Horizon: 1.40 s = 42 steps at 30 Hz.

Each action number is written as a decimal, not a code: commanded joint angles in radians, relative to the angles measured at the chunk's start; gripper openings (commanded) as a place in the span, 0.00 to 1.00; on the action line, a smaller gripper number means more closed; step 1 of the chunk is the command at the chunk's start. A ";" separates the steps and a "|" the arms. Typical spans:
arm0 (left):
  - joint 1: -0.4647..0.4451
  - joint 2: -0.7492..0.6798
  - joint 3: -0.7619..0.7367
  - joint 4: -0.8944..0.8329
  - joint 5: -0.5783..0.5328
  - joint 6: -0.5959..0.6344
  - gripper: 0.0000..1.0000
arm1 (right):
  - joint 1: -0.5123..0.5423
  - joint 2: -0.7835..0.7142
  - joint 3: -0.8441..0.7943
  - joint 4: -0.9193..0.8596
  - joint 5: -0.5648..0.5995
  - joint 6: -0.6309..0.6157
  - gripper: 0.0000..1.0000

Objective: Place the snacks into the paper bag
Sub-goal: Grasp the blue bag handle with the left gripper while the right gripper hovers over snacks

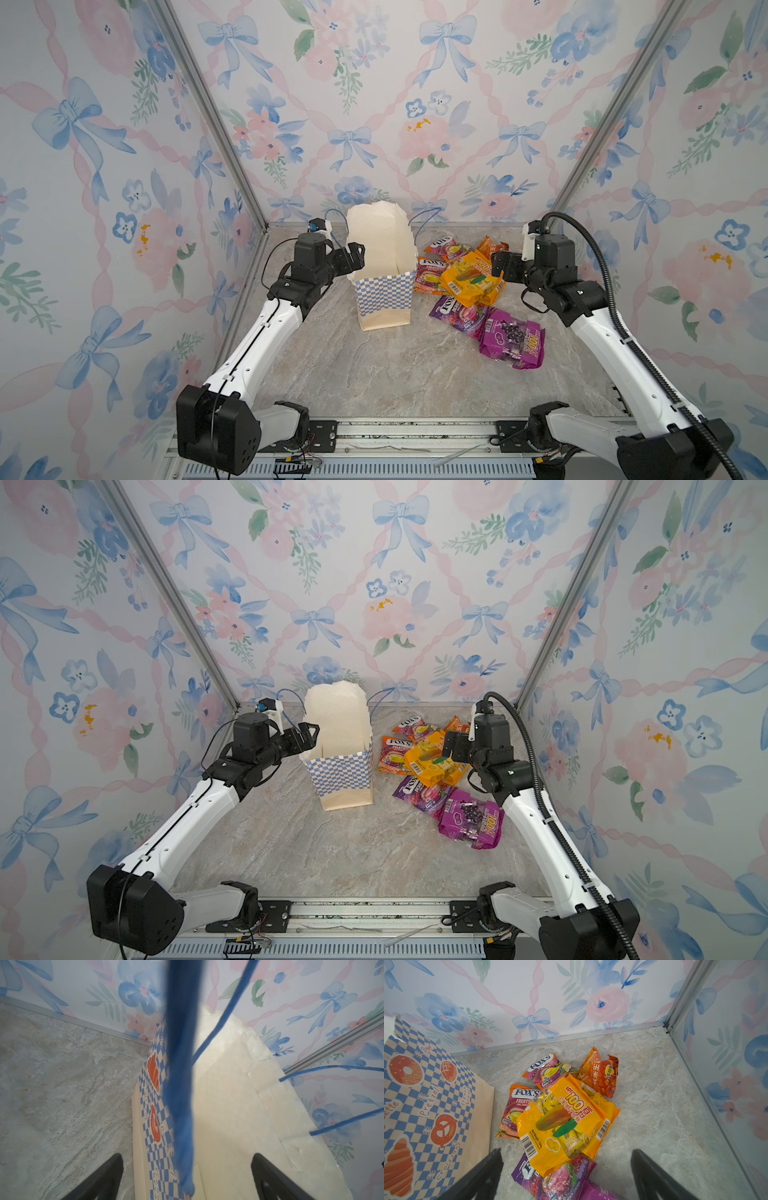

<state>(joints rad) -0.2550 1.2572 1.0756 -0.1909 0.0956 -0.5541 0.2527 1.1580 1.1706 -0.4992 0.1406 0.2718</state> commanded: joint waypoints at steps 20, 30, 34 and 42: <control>-0.015 0.015 0.024 -0.019 -0.066 -0.003 0.81 | 0.014 0.039 0.029 -0.006 0.014 0.020 0.97; -0.015 0.012 0.012 0.005 -0.040 -0.016 0.63 | 0.015 0.039 0.029 -0.005 0.012 0.026 0.97; -0.015 0.015 0.012 0.007 -0.030 -0.020 0.57 | 0.016 0.038 0.027 -0.006 0.012 0.028 0.96; -0.015 0.017 0.010 0.005 -0.022 -0.017 0.42 | 0.016 0.036 0.026 -0.010 0.013 0.030 0.97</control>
<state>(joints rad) -0.2623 1.2690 1.0756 -0.1898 0.0544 -0.5808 0.2573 1.1934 1.1709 -0.4988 0.1432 0.2890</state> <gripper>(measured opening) 0.433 0.965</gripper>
